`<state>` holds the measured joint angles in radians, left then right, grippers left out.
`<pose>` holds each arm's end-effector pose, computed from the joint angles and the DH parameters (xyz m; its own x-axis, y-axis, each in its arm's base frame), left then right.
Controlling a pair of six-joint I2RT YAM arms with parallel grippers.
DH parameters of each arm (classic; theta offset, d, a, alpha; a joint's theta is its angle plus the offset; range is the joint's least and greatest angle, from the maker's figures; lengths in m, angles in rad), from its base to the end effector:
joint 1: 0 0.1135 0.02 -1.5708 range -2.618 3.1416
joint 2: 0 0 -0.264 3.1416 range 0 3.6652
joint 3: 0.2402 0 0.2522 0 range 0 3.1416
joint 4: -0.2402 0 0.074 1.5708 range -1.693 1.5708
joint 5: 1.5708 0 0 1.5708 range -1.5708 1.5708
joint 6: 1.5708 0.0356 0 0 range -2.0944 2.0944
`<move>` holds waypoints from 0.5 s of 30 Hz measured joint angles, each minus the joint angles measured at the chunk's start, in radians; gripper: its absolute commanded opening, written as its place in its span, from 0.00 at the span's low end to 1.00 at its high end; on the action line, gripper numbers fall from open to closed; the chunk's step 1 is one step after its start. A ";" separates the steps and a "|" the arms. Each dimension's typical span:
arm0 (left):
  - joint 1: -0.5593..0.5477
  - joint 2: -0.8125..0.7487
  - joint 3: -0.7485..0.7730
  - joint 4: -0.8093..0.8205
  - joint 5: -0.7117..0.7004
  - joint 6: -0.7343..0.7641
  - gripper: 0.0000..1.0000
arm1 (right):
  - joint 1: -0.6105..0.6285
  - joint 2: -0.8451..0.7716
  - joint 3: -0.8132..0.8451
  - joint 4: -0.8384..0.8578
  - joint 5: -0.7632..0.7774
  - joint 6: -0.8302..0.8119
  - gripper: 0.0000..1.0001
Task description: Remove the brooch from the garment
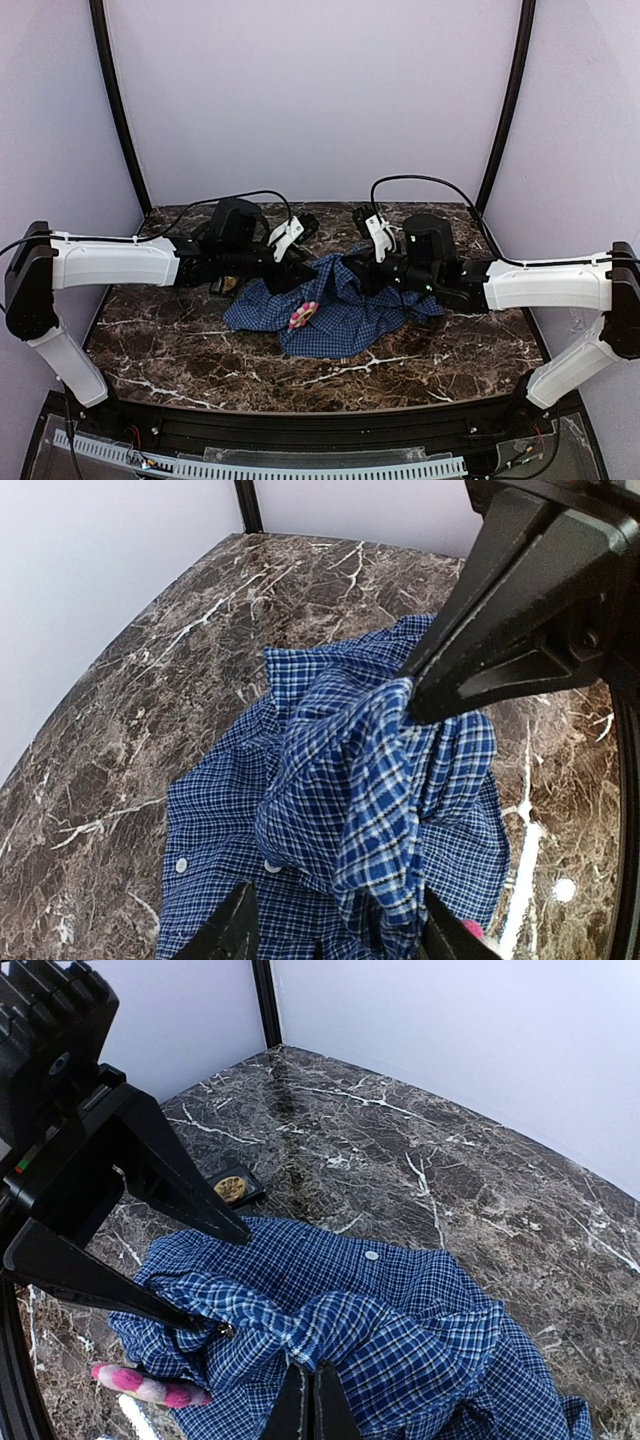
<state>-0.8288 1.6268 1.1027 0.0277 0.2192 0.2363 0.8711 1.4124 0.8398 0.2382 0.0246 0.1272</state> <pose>0.2460 -0.2798 0.2547 -0.1142 0.4627 -0.8791 0.9005 0.4220 0.1052 0.2069 0.2445 0.2559 -0.3048 -0.1651 -0.9380 -0.7170 0.6881 0.1118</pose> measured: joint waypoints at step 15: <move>0.000 0.000 -0.017 0.000 0.023 -0.027 0.01 | 0.000 0.006 0.001 0.001 0.043 -0.011 0.00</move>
<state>-0.8288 1.6268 1.0859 0.0273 0.2417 0.2092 0.8711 1.4185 0.8406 0.2394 0.0677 0.1158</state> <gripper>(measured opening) 0.014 0.008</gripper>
